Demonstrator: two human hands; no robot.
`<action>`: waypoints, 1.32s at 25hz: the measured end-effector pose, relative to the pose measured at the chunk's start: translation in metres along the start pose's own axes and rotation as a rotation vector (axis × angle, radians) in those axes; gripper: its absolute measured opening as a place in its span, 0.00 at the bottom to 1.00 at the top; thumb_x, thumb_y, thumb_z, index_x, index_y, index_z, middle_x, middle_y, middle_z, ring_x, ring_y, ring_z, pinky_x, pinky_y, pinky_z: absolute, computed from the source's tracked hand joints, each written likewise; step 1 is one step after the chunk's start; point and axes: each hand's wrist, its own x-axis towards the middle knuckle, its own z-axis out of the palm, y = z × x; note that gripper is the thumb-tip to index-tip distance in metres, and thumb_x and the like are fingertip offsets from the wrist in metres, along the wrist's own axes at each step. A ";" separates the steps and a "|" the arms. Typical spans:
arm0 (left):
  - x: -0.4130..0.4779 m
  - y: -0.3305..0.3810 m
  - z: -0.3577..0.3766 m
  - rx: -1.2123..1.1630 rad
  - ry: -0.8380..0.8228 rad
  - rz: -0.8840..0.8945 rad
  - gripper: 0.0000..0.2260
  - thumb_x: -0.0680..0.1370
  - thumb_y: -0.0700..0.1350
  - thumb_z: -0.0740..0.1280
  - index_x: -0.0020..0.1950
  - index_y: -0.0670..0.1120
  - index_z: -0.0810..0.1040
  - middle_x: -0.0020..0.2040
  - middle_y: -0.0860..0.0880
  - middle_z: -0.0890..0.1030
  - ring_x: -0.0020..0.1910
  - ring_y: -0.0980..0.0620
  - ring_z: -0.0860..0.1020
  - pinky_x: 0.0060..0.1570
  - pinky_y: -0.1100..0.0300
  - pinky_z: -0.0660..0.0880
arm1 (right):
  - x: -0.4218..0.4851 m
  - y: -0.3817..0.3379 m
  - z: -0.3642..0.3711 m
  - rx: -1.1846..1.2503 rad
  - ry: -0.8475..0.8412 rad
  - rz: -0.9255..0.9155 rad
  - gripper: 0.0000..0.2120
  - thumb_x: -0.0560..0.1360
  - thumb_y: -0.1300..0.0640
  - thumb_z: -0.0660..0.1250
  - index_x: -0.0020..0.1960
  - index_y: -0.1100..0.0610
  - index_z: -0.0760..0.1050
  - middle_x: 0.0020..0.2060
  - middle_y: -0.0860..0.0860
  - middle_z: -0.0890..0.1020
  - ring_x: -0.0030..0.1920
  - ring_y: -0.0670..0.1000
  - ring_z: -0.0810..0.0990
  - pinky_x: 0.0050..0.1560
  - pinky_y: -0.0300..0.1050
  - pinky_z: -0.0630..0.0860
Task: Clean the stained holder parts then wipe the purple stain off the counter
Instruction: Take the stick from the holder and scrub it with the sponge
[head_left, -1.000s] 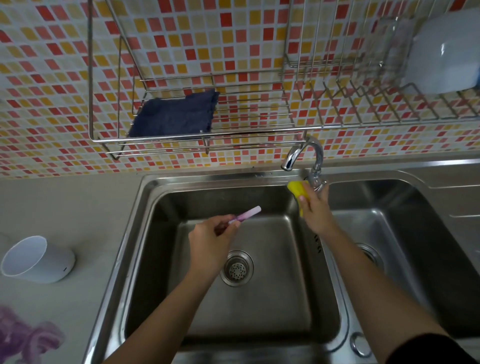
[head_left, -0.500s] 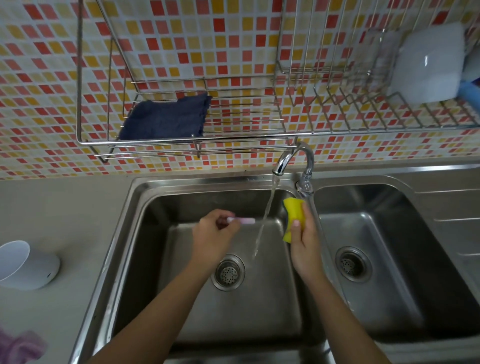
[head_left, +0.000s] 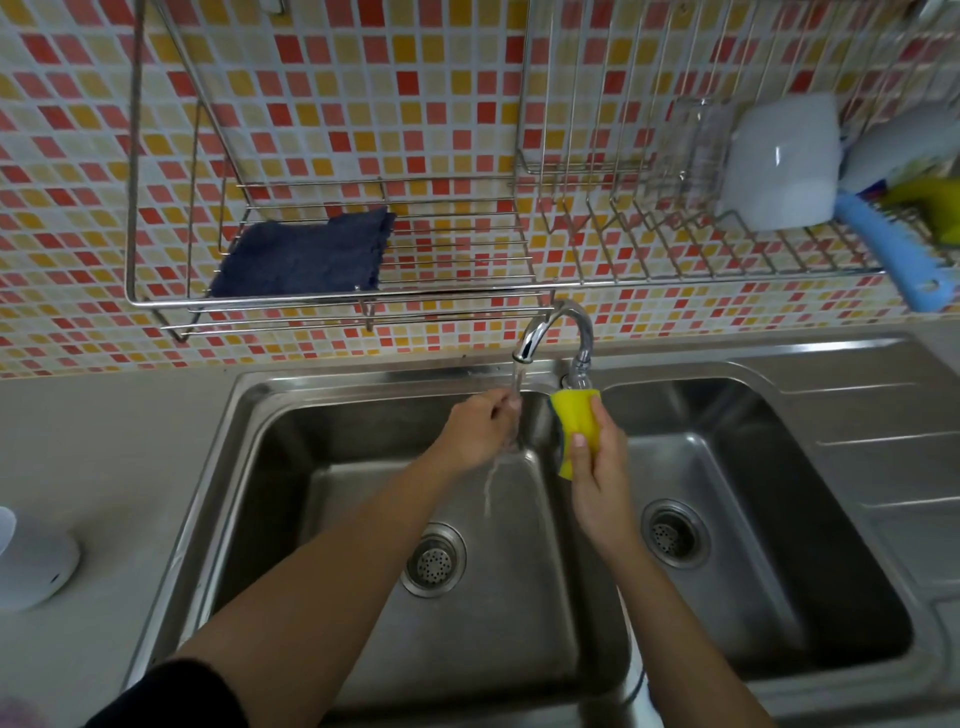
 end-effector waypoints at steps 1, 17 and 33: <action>0.001 0.002 0.000 -0.014 -0.012 -0.018 0.12 0.80 0.49 0.58 0.54 0.44 0.78 0.43 0.43 0.81 0.35 0.47 0.79 0.36 0.59 0.75 | 0.002 -0.002 0.001 -0.005 -0.034 -0.023 0.24 0.77 0.51 0.54 0.72 0.53 0.58 0.63 0.49 0.65 0.62 0.38 0.64 0.58 0.19 0.56; -0.012 0.005 -0.002 -0.942 0.030 -0.472 0.06 0.78 0.38 0.63 0.44 0.40 0.78 0.34 0.46 0.78 0.23 0.61 0.74 0.23 0.73 0.69 | 0.022 -0.005 0.015 -0.108 -0.159 -0.120 0.22 0.78 0.55 0.60 0.71 0.56 0.63 0.66 0.56 0.69 0.63 0.48 0.68 0.59 0.30 0.62; -0.018 0.011 -0.006 -0.901 0.041 -0.488 0.11 0.80 0.38 0.59 0.40 0.36 0.76 0.33 0.44 0.75 0.19 0.60 0.71 0.22 0.73 0.67 | 0.020 -0.004 0.012 -0.256 -0.170 -0.217 0.22 0.78 0.55 0.60 0.71 0.57 0.63 0.66 0.58 0.70 0.64 0.55 0.70 0.62 0.45 0.66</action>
